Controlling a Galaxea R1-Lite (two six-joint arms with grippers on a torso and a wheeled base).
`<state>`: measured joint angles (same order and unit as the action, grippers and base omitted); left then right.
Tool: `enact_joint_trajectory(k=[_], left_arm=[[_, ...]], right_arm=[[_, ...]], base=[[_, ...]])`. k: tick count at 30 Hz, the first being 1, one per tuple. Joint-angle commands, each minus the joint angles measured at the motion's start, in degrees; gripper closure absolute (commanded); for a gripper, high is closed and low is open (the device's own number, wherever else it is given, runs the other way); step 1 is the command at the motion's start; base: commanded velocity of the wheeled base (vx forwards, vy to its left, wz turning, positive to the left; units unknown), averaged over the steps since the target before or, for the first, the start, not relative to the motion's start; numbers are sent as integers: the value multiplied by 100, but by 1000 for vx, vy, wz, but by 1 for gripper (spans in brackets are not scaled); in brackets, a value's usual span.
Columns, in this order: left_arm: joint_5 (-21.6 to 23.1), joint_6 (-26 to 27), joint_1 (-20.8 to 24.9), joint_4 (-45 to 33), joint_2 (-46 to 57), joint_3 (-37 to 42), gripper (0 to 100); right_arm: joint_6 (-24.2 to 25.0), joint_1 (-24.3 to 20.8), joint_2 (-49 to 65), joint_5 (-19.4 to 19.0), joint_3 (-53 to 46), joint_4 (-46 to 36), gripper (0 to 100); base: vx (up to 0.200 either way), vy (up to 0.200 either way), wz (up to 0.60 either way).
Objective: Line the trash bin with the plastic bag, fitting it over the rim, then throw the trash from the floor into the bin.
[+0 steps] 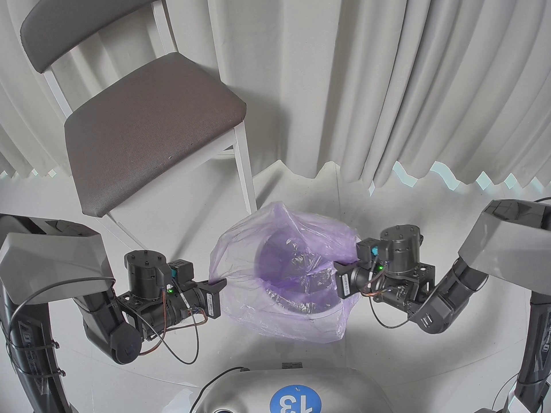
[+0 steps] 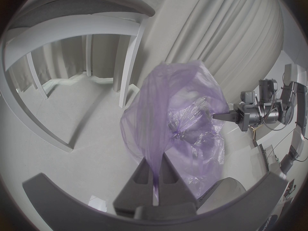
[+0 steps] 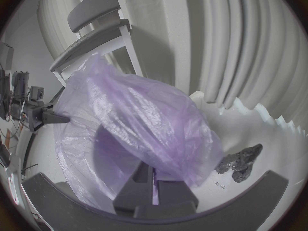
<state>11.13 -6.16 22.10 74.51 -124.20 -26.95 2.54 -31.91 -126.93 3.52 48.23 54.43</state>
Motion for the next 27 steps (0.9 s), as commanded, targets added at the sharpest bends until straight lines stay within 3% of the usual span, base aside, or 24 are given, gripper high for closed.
enact_joint_trajectory(k=[1,6,10,18,22,24,27], left_arm=[[3,106,-13,11,168,129,100],[144,194,-30,-15,423,190,100],[153,194,5,20,396,252,100],[109,203,31,55,177,217,100],[109,203,31,55,98,208,100],[109,203,49,64,71,208,100],[109,211,137,90,62,234,100]], right_arm=[[309,-649,-122,8,917,-521,100],[573,-1098,-403,17,1163,-530,100],[573,-1089,-526,34,1180,-530,100],[669,-746,291,70,688,-574,100],[678,-421,617,78,398,-1075,100],[687,-307,625,140,389,-1119,100],[669,-78,643,535,442,-1136,100]], base=[[0,0,0],[0,0,0],[0,0,0],[0,0,0],[0,0,0],[0,0,0],[0,0,0]])
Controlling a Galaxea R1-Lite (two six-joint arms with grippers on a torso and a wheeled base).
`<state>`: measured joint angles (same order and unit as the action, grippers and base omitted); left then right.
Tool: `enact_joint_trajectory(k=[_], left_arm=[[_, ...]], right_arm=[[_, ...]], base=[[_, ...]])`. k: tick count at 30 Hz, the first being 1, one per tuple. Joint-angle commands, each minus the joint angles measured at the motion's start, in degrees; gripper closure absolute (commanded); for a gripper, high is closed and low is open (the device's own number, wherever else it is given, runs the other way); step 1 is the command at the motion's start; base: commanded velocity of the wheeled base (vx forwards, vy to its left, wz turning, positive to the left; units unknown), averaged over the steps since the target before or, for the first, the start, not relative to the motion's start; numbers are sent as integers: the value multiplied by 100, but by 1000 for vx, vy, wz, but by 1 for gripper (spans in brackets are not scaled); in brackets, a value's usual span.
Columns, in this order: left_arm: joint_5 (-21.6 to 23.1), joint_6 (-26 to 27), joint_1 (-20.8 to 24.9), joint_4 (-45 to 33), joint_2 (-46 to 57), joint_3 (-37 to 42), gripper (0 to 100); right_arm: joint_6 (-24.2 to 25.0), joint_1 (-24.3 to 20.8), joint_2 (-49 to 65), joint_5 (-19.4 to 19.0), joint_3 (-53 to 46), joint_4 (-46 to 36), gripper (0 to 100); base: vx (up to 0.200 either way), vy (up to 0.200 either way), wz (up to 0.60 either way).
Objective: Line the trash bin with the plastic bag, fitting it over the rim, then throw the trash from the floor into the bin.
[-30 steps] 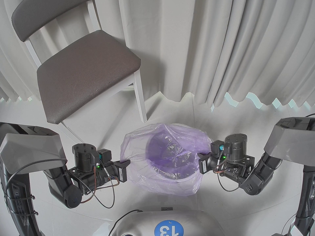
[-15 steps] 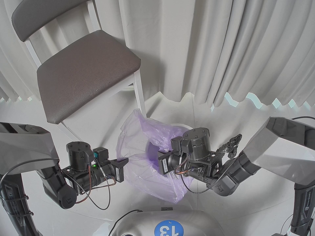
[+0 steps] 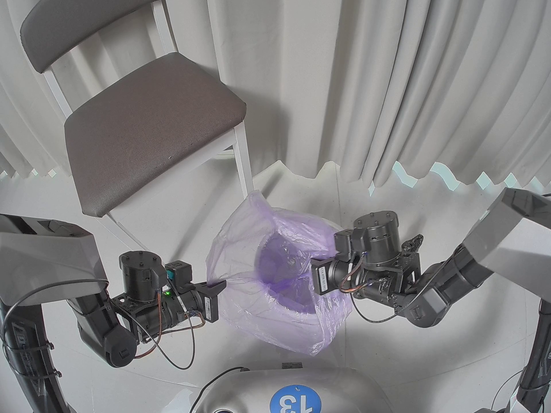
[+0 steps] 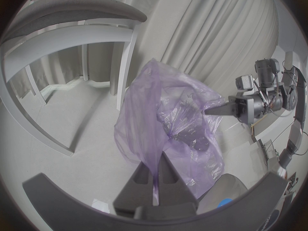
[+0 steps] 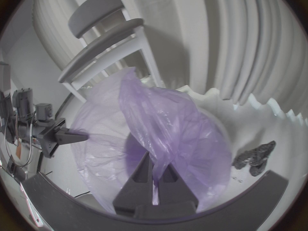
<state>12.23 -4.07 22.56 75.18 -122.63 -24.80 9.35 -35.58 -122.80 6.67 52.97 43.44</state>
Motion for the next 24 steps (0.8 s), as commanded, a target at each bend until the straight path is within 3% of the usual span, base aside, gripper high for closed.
enact_joint_trajectory(k=[1,11,16,21,24], left_arm=[[-1,3,117,23,-95,27,100],[-54,3,134,14,-218,10,100],[-273,20,248,23,-411,-34,100],[-335,548,99,14,-534,45,100],[-335,557,81,14,-561,10,100]], right_arm=[[-30,324,239,247,-41,-37,100],[-337,676,467,282,-269,-72,100],[-750,895,555,344,-560,-19,100],[-1260,1159,388,335,-814,-10,100],[-1489,1282,221,291,-823,-2,100]], base=[[0,0,0],[0,0,0],[0,0,0],[0,0,0],[0,0,0]])
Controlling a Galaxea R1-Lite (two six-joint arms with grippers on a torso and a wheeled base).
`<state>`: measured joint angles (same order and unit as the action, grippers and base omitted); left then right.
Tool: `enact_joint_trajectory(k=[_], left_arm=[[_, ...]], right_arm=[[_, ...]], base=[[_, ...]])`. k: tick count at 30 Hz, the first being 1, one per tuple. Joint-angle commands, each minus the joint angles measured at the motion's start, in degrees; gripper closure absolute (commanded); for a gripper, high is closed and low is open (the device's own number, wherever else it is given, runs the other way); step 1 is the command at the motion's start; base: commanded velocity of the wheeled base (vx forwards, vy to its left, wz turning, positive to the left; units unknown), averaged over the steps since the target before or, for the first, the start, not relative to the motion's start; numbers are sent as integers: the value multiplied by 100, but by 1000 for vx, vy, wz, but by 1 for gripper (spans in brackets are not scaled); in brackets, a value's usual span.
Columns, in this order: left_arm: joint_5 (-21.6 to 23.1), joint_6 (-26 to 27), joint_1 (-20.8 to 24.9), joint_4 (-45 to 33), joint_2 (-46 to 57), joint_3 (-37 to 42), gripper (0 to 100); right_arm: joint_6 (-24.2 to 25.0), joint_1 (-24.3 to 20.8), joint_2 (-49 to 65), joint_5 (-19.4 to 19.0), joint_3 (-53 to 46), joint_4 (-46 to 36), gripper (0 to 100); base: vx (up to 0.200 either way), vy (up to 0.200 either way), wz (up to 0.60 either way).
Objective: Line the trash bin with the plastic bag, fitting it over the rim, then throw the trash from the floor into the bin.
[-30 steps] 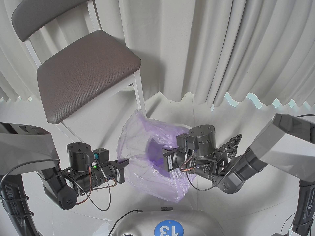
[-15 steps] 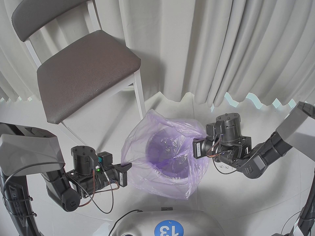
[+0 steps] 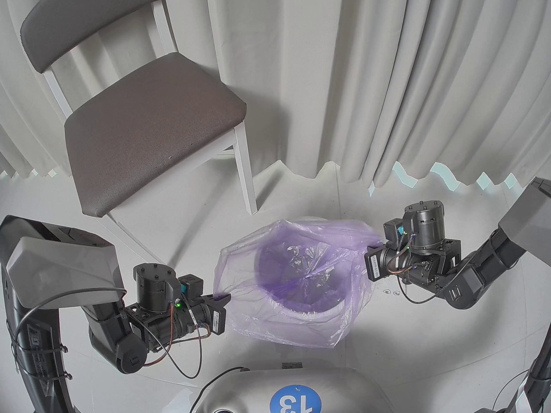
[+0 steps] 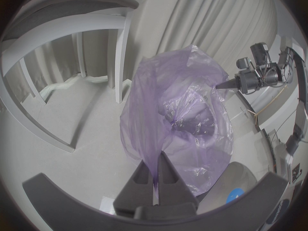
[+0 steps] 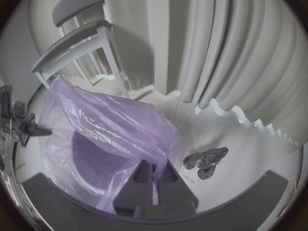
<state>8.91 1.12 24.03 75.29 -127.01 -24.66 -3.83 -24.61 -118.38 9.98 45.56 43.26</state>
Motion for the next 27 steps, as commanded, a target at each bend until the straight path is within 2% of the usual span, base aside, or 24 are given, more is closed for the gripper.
enact_joint_trajectory(k=[1,7,18,22,27], left_arm=[[-3,37,-65,12,-131,-21,100],[-3,-15,-21,118,-298,-74,100],[-56,-15,49,777,-957,-135,100],[-56,2,-3,1339,-1344,-171,100],[14,20,-126,1366,-1546,-241,100]], right_arm=[[-206,194,-264,-40,-73,24,100],[-540,317,-704,-58,50,358,100],[-549,466,-1433,-93,665,384,100],[-514,510,-1574,-278,920,393,100],[-505,616,-1706,-348,1087,393,100]], base=[[0,0,0],[0,0,0],[0,0,0],[0,0,0],[0,0,0]])
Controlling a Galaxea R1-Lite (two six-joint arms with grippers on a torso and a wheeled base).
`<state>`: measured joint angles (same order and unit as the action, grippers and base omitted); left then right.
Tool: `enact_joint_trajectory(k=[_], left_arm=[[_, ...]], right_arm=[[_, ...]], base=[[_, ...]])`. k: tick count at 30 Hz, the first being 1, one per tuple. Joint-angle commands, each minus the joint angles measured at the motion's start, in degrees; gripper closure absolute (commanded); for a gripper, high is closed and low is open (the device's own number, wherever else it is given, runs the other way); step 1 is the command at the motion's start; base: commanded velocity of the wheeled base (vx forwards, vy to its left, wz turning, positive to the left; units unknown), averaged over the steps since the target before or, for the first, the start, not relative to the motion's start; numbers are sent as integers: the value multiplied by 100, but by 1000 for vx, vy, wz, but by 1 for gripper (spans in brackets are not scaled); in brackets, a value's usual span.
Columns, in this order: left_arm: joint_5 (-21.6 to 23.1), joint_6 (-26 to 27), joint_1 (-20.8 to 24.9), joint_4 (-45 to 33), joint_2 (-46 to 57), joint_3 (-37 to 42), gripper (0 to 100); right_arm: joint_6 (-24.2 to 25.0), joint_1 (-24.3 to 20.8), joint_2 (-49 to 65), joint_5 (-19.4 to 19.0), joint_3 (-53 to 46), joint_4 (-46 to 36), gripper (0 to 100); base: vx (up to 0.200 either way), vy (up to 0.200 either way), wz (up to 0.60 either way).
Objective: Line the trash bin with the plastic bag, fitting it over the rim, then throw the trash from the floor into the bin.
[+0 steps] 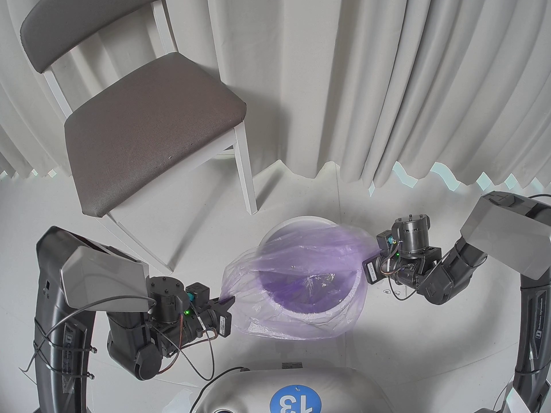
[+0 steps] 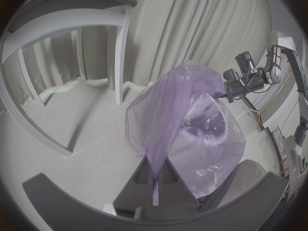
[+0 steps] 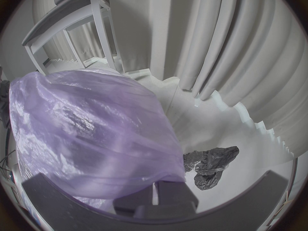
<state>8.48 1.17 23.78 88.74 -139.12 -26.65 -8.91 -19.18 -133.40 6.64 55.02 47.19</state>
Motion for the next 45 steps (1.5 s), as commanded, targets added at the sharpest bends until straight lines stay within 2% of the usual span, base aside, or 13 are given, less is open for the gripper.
enact_joint_trajectory(k=[1,11,13,17,22,26,32,33,40,45], left_arm=[[66,32,-146,3,-379,-33,100],[48,-64,-234,47,-704,-482,100],[-31,-504,-128,118,-739,-701,100],[-84,-847,-58,126,-520,-789,100],[-163,-882,-67,126,-449,-921,100],[-558,-996,-67,100,-546,-1194,100],[-558,-1022,-58,118,-485,-1202,100],[-567,-1066,-58,118,-476,-1202,100],[-567,-1093,-58,118,-449,-1158,100],[-576,-1093,-58,118,-370,-1150,100]], right_arm=[[3,98,-213,-14,159,1,100],[83,151,-292,-23,290,10,100],[144,142,-257,-23,308,10,100],[197,142,-63,-14,150,89,100],[214,151,139,-23,71,133,100],[197,177,157,-14,159,115,100],[153,186,148,-5,106,53,100],[153,186,148,-5,97,36,0],[197,221,209,-5,-17,62,0],[135,239,816,-14,-483,10,0]], base=[[0,0,0],[0,0,0],[0,0,0],[0,0,0],[0,0,0],[0,0,0],[0,0,0],[0,0,0],[0,0,0],[0,0,0]])
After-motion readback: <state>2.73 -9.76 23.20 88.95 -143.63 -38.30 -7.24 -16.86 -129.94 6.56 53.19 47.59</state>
